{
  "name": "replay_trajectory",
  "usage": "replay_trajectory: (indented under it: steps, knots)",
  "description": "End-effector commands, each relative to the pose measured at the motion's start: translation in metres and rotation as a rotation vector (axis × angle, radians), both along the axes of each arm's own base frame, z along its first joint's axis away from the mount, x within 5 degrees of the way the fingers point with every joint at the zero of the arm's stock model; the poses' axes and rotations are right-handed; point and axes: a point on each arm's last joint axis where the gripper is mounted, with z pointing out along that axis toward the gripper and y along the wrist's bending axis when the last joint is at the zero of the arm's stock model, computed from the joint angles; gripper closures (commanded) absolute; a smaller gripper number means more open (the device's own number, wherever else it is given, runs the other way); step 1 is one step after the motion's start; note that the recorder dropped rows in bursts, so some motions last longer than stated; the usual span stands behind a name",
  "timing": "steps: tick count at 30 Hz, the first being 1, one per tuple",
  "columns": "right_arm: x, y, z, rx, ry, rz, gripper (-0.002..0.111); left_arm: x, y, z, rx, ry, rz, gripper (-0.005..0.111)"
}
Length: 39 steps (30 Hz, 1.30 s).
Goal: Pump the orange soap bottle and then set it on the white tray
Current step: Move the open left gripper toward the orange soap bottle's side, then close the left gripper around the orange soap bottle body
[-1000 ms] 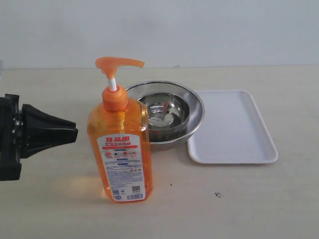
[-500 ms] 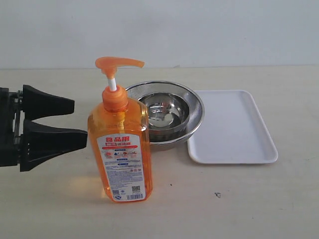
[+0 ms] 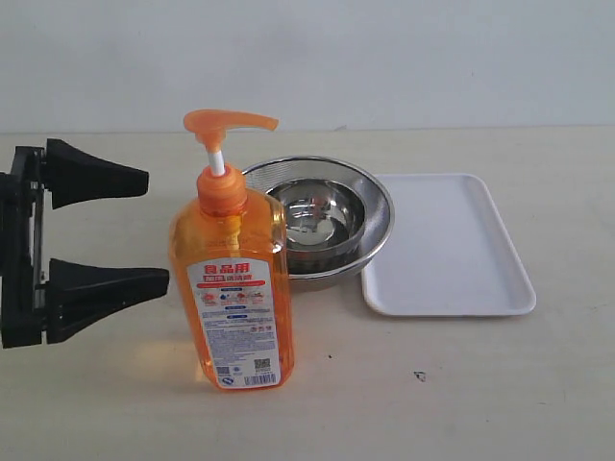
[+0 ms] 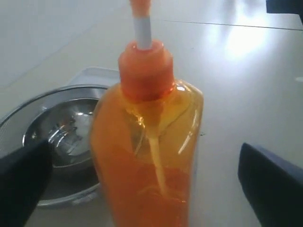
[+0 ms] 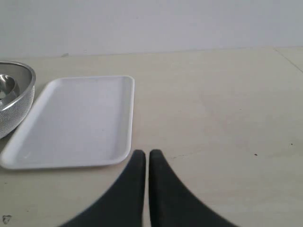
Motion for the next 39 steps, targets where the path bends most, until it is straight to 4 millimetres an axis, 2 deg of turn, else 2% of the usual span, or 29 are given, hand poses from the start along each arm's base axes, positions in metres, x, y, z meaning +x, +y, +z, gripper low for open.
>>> replay_trajectory:
  steps: [1,10,23,30,33,39]
  knots:
    - [0.000,0.000,0.000,-0.002,-0.009,0.002,0.108,0.011,0.002,-0.012,-0.014,-0.019,0.036,-0.003]
    - [0.000,0.000,0.000,-0.002,-0.009,0.002,0.108,0.022,-0.012,-0.048,-0.087,0.045,-0.076,-0.003]
    - [0.000,0.000,0.000,-0.002,-0.011,0.002,0.108,0.063,-0.056,-0.065,-0.091,0.041,-0.223,-0.003]
    - [0.000,0.000,0.000,-0.002,-0.011,0.002,0.108,0.071,-0.067,-0.079,-0.094,0.091,-0.248,-0.003]
    - [0.000,0.000,0.000,-0.002,-0.011,0.002,0.108,0.068,-0.067,-0.087,-0.082,0.164,-0.272,0.008]
    - [0.000,0.000,0.000,-0.002,-0.011,0.002,0.108,0.063,-0.066,-0.090,-0.048,0.166,-0.322,0.063]
